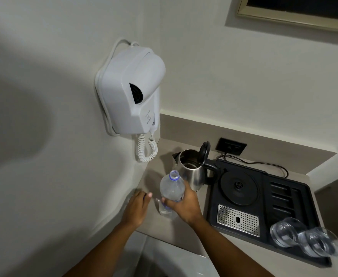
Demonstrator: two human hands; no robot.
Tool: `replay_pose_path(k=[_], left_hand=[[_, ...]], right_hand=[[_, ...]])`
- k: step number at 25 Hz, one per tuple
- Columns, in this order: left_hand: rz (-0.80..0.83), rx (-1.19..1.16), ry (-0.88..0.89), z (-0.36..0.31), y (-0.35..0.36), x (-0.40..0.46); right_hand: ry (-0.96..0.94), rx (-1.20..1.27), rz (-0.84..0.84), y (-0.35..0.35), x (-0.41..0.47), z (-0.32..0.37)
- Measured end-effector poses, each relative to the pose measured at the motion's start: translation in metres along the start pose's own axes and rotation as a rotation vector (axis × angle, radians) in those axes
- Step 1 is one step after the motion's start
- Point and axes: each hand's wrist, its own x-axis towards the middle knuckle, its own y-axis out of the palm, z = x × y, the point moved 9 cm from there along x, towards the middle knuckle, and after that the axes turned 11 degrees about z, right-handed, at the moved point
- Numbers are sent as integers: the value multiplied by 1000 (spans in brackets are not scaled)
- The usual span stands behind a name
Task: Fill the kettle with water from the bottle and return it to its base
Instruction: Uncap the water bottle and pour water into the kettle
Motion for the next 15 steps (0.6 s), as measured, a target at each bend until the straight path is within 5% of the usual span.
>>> replay_pose_path(k=[5, 15], left_hand=[[231, 353, -62, 40, 48, -1], [357, 579, 29, 59, 83, 20]], right_hand=[[19, 88, -29, -18, -12, 5], [188, 177, -40, -28, -19, -3]])
